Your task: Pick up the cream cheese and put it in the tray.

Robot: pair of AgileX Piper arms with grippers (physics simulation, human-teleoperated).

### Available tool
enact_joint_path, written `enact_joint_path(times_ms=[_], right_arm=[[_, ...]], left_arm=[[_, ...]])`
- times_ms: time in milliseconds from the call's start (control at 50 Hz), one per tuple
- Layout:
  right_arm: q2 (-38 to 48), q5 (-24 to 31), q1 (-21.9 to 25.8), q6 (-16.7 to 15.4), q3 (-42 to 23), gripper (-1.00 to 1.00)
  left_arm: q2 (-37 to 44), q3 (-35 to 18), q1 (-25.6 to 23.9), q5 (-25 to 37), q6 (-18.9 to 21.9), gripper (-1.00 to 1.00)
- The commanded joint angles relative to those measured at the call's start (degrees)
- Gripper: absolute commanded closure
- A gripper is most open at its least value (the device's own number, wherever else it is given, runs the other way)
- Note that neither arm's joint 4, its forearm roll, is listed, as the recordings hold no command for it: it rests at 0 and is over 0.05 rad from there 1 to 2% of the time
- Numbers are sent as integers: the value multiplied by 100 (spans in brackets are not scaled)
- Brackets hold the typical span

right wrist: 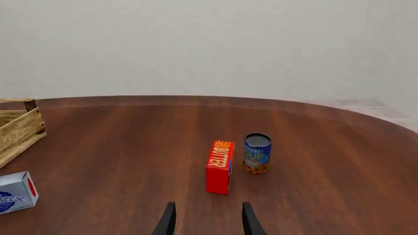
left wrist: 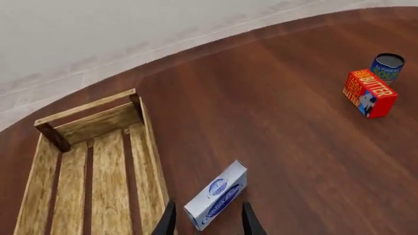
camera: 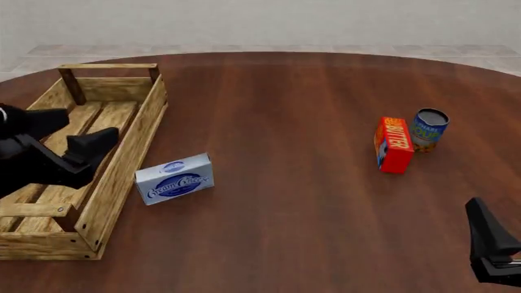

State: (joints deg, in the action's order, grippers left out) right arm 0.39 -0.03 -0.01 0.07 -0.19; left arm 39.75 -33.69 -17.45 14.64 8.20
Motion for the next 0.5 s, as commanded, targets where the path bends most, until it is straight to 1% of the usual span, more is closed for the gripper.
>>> enact_joint_path(times_ms=[20,80,140,220,300,320,360,380,400,420,460,500], right_arm=[[0,12,-1,13,-2,-100],[12,23,-4,39,-6,-100],[-20,10,3,-28,-10,-100],[21,2,-2,27,-3,-100],[-17,1,3,-27,-4,-100],[-23,14,3,-28,-12,-100],[11,10,-2,22,-6,-100],[27,4,-3,34,-6,-100],[29,4,-3,37,-6,-100],[8,17,-1,21,-11,-100],[-9,11,1,-7,-8,-100],[-9,-4,2,-20,-2,-100]], left_arm=[[475,-402,-151,437,267,-100],[616,-466,-267,512,337,-100],[779,-566,-420,601,353,-100],[1007,-688,-567,750,473,-100],[1241,-852,-816,977,391,-100],[1323,-875,-813,995,411,-100],[1556,-861,-636,998,720,-100],[1575,-844,-651,1019,852,-100],[1580,-878,-674,1050,790,-100],[1620,-944,-697,1094,608,-100],[1647,-980,-719,1175,617,-100],[1733,-896,-708,1153,777,-100]])
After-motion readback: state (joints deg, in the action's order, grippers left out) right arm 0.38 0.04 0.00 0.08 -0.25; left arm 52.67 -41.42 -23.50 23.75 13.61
